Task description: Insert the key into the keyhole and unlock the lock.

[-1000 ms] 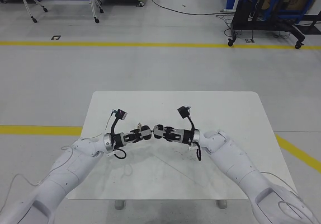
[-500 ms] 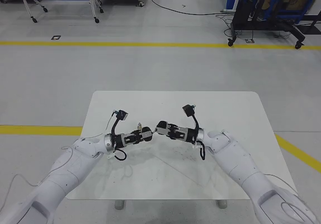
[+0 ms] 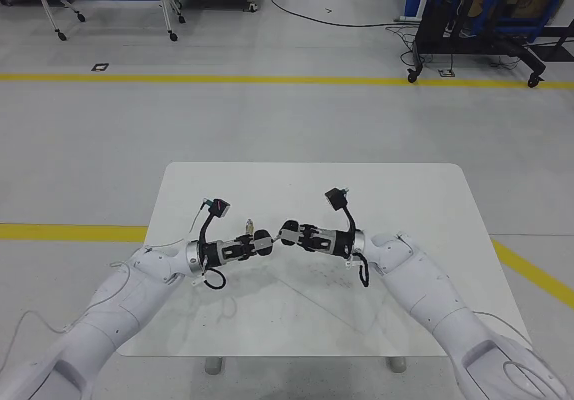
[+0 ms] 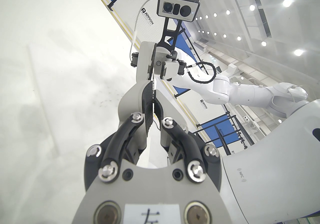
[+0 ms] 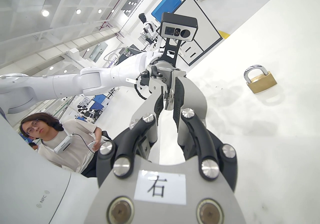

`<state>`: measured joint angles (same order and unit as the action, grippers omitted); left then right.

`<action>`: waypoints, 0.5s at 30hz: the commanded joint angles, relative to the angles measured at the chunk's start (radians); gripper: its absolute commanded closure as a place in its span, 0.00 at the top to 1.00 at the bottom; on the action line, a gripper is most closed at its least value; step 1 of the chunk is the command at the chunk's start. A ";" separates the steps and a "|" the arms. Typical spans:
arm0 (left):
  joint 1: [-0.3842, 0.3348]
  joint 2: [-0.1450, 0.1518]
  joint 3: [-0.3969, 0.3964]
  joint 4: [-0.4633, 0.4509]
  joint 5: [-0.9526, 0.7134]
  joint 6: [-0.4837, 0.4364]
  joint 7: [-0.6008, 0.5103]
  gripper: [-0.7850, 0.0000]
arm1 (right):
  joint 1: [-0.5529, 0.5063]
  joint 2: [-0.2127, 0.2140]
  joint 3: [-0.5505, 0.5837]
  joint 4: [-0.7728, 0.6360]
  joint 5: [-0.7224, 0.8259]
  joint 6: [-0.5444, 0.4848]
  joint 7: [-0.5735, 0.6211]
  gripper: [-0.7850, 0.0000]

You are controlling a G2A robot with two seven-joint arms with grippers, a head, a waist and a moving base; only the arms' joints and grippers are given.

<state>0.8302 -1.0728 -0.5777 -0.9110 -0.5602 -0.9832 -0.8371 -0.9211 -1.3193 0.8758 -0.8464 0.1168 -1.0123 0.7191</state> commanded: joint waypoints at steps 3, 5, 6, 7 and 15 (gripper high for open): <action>-0.003 0.002 0.006 0.001 -0.002 0.001 0.000 0.00 | 0.000 -0.002 -0.002 0.001 0.008 0.000 0.013 0.00; -0.003 0.002 0.007 0.002 -0.005 -0.001 0.001 0.00 | -0.001 -0.003 -0.003 0.000 0.013 0.000 0.022 0.00; -0.004 0.002 0.008 0.003 -0.005 -0.001 0.001 0.00 | -0.001 -0.003 -0.004 0.000 0.016 0.000 0.027 0.00; -0.004 0.002 0.009 0.004 -0.005 -0.002 0.002 0.00 | -0.001 -0.003 -0.005 0.000 0.019 0.000 0.033 0.00; -0.008 0.002 0.012 0.011 -0.012 -0.003 0.004 0.00 | -0.008 -0.003 -0.002 -0.004 0.046 0.000 0.076 0.00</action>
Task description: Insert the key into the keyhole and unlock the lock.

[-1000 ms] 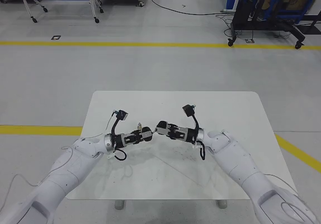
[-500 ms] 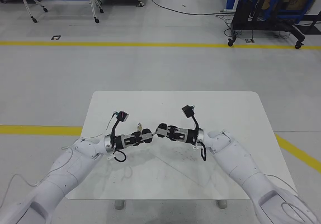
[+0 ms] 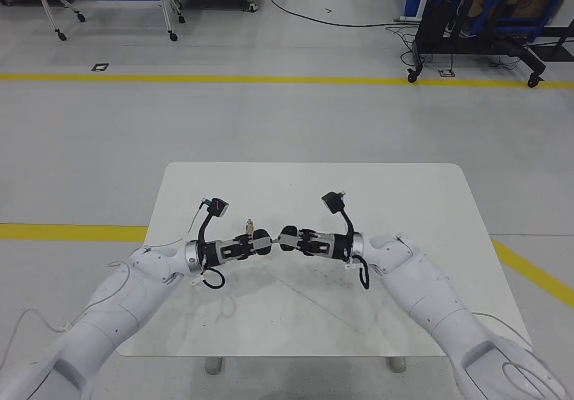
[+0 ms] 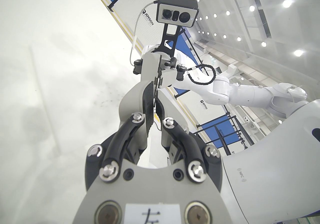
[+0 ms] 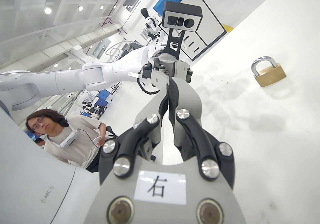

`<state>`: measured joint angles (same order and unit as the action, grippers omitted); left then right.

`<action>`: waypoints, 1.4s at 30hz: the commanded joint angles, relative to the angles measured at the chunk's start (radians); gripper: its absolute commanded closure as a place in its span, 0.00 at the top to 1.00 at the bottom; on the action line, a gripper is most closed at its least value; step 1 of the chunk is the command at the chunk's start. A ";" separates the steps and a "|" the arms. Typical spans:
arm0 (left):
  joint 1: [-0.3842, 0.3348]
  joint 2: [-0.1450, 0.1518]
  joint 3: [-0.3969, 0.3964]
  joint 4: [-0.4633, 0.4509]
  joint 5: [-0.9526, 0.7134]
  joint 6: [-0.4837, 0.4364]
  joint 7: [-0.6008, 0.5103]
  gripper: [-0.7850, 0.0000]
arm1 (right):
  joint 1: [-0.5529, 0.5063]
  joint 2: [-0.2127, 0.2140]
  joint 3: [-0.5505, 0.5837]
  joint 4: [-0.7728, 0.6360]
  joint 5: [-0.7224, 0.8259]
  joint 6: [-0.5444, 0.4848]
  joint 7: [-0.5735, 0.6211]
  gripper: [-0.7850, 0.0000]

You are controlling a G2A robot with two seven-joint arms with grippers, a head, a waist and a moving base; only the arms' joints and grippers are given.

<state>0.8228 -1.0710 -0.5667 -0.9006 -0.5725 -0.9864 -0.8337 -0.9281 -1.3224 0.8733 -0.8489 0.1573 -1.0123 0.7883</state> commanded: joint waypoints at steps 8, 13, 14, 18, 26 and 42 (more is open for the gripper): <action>-0.002 0.000 0.006 -0.004 0.008 -0.004 0.004 1.00 | -0.006 0.003 0.007 -0.008 0.023 0.000 0.019 0.00; -0.003 0.007 0.004 -0.001 0.011 -0.021 0.021 1.00 | -0.020 0.020 0.041 -0.018 0.053 0.000 0.019 0.00; -0.006 0.009 -0.001 0.006 0.010 -0.026 0.026 1.00 | -0.025 0.027 0.055 -0.021 0.060 0.000 0.019 0.00; -0.016 0.024 -0.061 0.044 0.052 -0.026 0.050 1.00 | -0.058 0.059 0.142 -0.053 0.069 0.000 0.019 0.00; 0.017 0.058 -0.183 -0.028 0.669 0.126 0.450 1.00 | -0.090 0.080 0.222 -0.092 0.066 0.000 0.017 0.00; 0.150 0.053 -0.153 -0.410 1.360 0.866 0.525 0.54 | -0.090 0.080 0.222 -0.092 0.066 0.000 0.017 0.00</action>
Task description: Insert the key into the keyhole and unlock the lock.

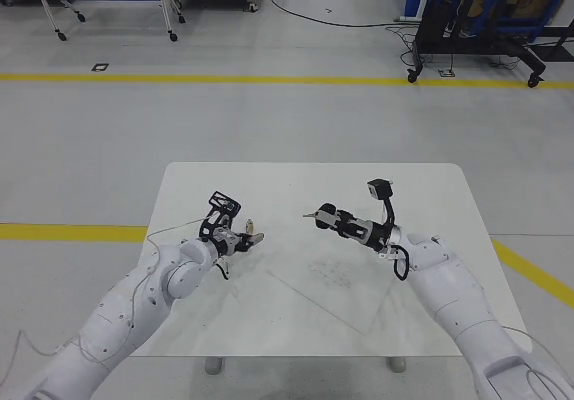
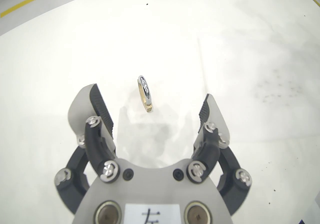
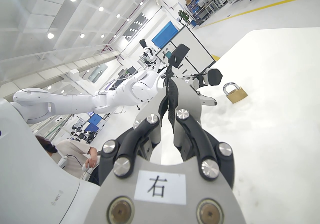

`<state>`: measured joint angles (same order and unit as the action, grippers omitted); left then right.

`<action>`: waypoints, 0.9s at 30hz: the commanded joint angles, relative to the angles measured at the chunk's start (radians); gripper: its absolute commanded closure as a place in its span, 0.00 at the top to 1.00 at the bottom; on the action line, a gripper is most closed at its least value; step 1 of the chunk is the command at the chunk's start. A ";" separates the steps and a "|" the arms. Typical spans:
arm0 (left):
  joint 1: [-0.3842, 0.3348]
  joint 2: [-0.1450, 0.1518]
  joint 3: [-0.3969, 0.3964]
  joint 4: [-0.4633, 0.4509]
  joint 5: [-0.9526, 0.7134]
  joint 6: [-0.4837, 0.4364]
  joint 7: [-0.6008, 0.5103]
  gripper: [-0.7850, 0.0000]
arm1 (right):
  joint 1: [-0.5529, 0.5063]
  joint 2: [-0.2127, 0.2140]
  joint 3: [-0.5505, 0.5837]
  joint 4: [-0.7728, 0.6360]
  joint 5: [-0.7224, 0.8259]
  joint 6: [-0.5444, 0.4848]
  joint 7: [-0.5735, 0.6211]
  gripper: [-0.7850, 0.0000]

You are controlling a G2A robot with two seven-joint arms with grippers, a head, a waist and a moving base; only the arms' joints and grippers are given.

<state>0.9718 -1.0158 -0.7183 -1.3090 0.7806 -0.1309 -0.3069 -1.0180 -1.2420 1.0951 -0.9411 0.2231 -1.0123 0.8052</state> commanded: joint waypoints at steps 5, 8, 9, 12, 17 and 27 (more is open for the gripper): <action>0.004 -0.011 -0.010 0.002 0.026 0.037 -0.018 0.38 | 0.000 0.000 0.000 0.000 0.000 0.000 0.000 0.00; 0.001 -0.018 -0.008 0.011 0.039 0.046 -0.023 0.24 | 0.000 0.000 0.000 0.000 0.000 0.000 0.000 0.00; -0.002 -0.022 -0.006 0.013 0.046 0.050 -0.027 0.22 | 0.000 0.000 0.000 0.000 0.000 0.000 0.000 0.00; -0.014 -0.034 0.006 0.026 0.063 0.060 -0.041 0.07 | 0.000 0.000 0.000 0.000 0.000 0.000 0.000 0.00; -0.037 -0.057 0.026 0.052 0.096 0.096 -0.073 0.00 | 0.000 0.000 0.000 0.000 0.000 0.000 0.000 0.00; -0.044 -0.078 0.000 0.103 0.081 0.082 -0.065 0.00 | 0.000 0.000 0.000 0.000 0.000 0.000 0.000 0.00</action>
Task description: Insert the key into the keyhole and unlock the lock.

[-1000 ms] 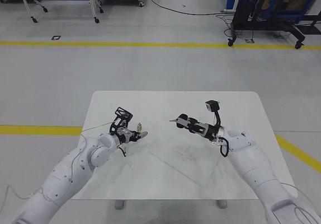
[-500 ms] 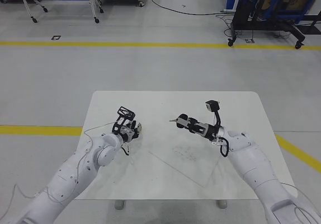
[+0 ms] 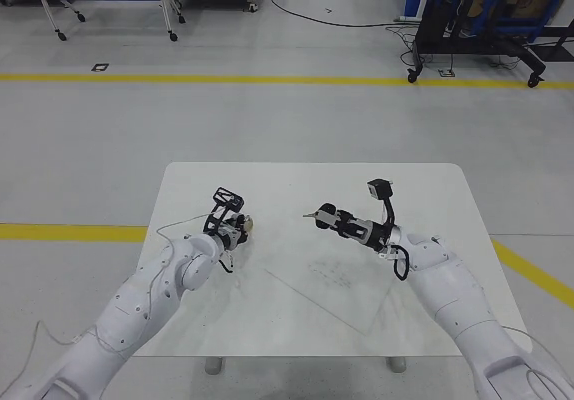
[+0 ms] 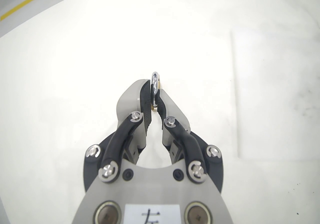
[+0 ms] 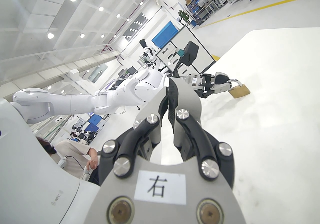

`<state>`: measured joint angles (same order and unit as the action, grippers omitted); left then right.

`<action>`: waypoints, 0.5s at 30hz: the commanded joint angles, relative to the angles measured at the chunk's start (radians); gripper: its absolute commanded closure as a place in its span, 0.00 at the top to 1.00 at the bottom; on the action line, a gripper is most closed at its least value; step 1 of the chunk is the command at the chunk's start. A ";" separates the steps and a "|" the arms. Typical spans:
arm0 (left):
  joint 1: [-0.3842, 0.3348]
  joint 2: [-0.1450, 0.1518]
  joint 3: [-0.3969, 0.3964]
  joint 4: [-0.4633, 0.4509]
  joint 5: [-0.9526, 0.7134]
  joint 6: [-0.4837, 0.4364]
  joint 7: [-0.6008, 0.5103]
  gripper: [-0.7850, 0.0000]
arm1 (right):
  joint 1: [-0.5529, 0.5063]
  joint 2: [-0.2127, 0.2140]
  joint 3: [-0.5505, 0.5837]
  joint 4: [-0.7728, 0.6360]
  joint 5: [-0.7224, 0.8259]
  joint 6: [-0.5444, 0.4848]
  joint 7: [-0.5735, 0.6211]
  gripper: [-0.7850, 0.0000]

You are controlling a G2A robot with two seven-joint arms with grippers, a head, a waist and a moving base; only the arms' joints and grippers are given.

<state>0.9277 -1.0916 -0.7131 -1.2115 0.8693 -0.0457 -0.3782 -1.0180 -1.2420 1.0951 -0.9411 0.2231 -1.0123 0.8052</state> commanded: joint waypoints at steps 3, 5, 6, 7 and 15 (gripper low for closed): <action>0.012 -0.005 -0.040 0.002 -0.101 -0.079 0.058 0.00 | 0.000 0.000 0.000 0.000 0.000 0.000 0.000 0.00; 0.028 -0.001 -0.073 -0.008 -0.184 -0.177 0.072 0.00 | 0.000 0.000 0.000 0.000 0.000 0.000 0.000 0.00; 0.036 0.003 -0.089 -0.014 -0.226 -0.233 0.067 0.00 | 0.000 0.000 0.000 0.000 0.000 0.000 0.000 0.00; 0.045 0.007 -0.106 -0.020 -0.271 -0.295 0.055 0.00 | 0.000 0.000 0.000 0.000 0.000 0.000 0.000 0.00; 0.095 0.039 -0.206 -0.004 -0.676 -0.703 -0.160 0.00 | 0.000 0.000 0.000 0.000 0.000 0.000 0.000 0.00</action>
<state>1.0231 -1.0559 -0.9138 -1.2208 0.2410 -0.7123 -0.4976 -1.0180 -1.2420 1.0951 -0.9411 0.2231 -1.0123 0.8052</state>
